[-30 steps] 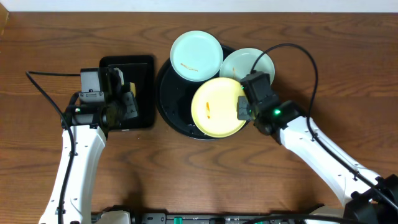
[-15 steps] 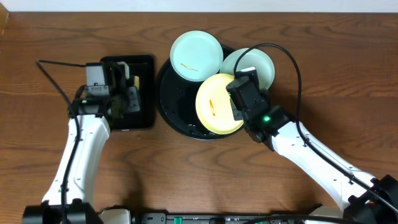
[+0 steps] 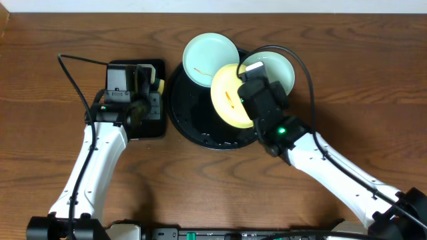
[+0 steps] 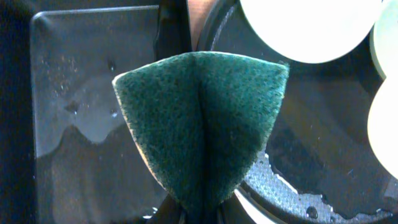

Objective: Clean dirty plates on tray and stack at the side
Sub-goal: 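Tilt the yellow plate up with the right gripper toward the left arm, then scrub the yellow plate's surface with the sponge in the left gripper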

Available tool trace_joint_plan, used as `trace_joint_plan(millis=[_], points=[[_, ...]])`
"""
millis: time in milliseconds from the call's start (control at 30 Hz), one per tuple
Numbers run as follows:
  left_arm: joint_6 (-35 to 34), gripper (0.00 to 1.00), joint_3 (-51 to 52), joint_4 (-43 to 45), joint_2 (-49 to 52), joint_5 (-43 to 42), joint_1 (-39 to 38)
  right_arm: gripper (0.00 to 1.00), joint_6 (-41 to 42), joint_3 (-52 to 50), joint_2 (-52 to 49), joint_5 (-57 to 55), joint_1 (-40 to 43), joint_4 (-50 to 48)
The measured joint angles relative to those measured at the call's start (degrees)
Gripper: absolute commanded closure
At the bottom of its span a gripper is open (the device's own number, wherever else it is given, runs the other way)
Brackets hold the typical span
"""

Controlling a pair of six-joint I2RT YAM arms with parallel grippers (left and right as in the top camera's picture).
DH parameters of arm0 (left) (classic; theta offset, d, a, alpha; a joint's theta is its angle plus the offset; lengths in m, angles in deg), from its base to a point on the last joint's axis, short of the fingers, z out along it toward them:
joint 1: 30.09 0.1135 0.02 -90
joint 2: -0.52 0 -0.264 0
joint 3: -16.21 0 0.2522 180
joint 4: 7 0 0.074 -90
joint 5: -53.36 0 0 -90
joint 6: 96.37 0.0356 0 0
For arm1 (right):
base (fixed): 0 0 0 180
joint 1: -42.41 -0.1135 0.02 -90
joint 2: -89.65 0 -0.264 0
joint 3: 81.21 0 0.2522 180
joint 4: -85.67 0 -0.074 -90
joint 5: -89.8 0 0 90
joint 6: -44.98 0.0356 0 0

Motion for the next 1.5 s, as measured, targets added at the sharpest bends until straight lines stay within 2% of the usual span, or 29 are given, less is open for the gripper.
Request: trace_joint_plan(millis=[133, 300, 467, 633, 733, 967, 1133, 1267, 1500], points=[[0.0, 0.92, 0.0, -1.8, 0.0, 0.0, 0.0, 0.99, -1.8, 0.0, 0.0, -3.2, -3.0, 2.7], [-0.2, 0.93, 0.0, -1.7, 0.0, -0.1, 0.0, 0.99, 5.4, 0.0, 0.0, -2.3, -3.9, 10.4], [-0.3, 0.92, 0.0, -1.7, 0.0, -1.3, 0.0, 0.99, 15.6, 0.0, 0.1, 7.6, 0.0, 12.9], [-0.6, 0.93, 0.0, -2.2, 0.0, -3.2, 0.0, 0.99, 26.9, 0.0, 1.0, 22.8, 8.2, 17.8], [-0.9, 0.92, 0.0, -2.1, 0.0, -3.5, 0.0, 0.99, 31.5, -0.2, 1.0, 28.2, 12.3, 20.7], [-2.1, 0.93, 0.0, -1.9, 0.0, -4.2, 0.0, 0.99, 34.9, -2.4, 0.1, 31.0, 12.6, 20.4], [-4.2, 0.93, 0.0, -2.0, 0.0, -8.5, -0.5, 0.99, 37.9, -4.9, -0.1, 30.7, 11.9, 19.3], [-5.0, 0.93, 0.0, -1.7, 0.0, -10.5, -3.4, 0.99, 39.9, -9.8, -0.1, 30.5, 11.8, 13.3], [-5.9, 0.93, 0.0, -1.5, 0.0, -11.5, -10.1, 0.99, 41.1, -13.5, -0.1, 30.5, 11.8, 10.0]])
